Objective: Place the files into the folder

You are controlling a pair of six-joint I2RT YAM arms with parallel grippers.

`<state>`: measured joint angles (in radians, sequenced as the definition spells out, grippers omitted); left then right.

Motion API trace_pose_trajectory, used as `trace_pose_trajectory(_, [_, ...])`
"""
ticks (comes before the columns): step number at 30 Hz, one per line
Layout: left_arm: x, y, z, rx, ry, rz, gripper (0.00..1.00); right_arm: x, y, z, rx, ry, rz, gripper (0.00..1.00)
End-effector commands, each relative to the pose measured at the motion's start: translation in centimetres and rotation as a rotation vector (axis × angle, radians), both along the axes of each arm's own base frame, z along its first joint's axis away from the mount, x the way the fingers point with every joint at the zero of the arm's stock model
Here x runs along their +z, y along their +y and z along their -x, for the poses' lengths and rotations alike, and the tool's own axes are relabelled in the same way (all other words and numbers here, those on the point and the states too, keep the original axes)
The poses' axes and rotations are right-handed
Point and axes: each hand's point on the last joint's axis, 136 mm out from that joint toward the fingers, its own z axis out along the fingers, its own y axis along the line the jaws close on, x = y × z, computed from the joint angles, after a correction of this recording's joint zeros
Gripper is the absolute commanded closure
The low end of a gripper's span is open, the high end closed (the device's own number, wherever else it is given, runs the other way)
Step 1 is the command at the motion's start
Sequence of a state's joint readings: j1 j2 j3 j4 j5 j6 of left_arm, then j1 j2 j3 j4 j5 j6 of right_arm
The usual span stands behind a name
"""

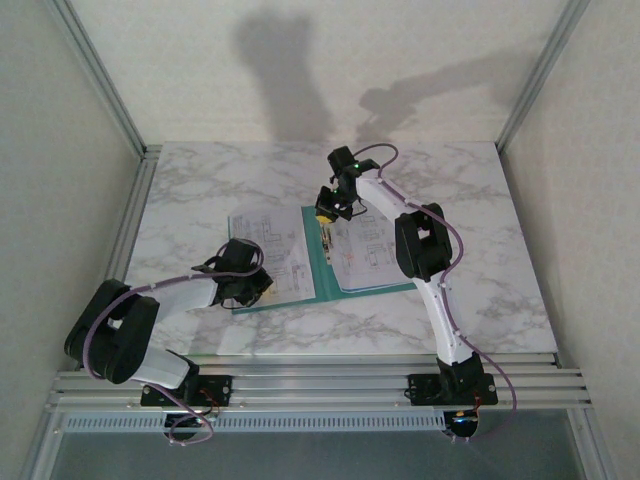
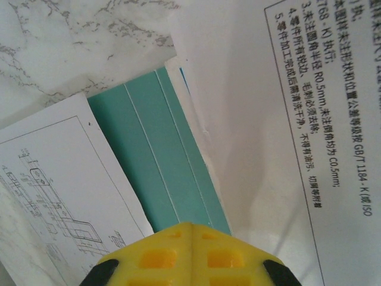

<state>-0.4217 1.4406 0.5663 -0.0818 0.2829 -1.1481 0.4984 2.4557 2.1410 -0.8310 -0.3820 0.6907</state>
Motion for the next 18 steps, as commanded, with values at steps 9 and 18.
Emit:
trace_pose_trajectory(9, [-0.9, 1.1, 0.9, 0.024, 0.028, -0.033, 0.87, -1.1, 0.0, -0.3, 0.028, -0.017, 0.043, 0.95])
trace_pose_trajectory(18, [-0.9, 1.0, 0.8, 0.020, 0.031, -0.030, 0.87, -1.6, 0.0, 0.1, 0.041, -0.003, 0.041, 0.93])
